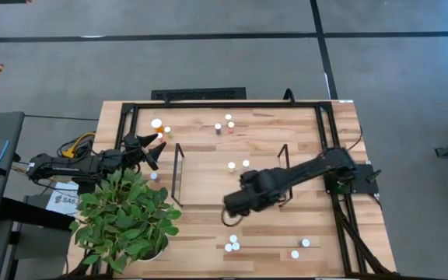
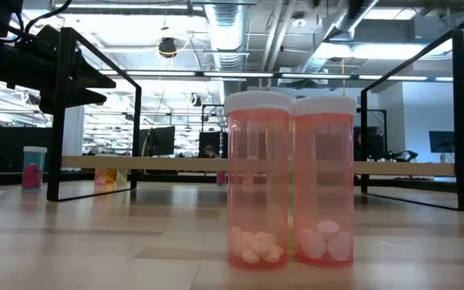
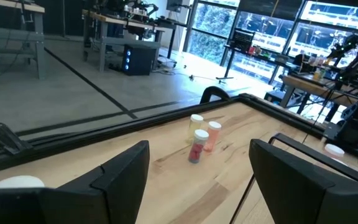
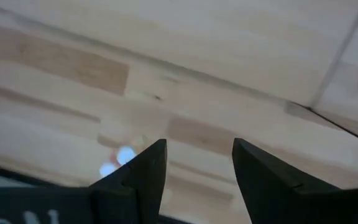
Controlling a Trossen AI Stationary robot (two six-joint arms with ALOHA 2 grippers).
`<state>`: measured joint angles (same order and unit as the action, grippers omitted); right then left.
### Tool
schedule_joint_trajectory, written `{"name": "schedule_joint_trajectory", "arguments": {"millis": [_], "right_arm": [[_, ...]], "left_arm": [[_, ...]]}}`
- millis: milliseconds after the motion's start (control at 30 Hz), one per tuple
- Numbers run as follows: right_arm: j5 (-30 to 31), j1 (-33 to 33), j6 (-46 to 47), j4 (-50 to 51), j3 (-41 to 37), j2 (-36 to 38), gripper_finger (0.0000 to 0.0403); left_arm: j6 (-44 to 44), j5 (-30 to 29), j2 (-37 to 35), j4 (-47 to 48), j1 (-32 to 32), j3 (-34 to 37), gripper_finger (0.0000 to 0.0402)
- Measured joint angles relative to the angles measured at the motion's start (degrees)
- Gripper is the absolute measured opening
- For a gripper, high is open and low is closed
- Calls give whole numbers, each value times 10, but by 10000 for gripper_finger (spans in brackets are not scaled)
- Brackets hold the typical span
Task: Pick and place medicine bottles onto shelf by color
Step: Put the blue pill bottle on the shelf
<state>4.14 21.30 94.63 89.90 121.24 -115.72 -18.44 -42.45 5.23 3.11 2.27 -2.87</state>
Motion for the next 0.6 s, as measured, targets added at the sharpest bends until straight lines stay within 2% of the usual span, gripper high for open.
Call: {"name": "schedule_joint_trajectory", "arguments": {"millis": [133,333,500,600], "right_arm": [[0,38,33,0,-61,72,190],[-2,103,104,2,-175,180,141],[-1,135,96,2,-232,224,112],[-2,154,38,1,-242,235,108]], "left_arm": [[0,0,0,0,0,0,265],[0,0,0,0,0,0,265],[0,0,0,0,0,0,265],[0,0,0,0,0,0,265]]}}
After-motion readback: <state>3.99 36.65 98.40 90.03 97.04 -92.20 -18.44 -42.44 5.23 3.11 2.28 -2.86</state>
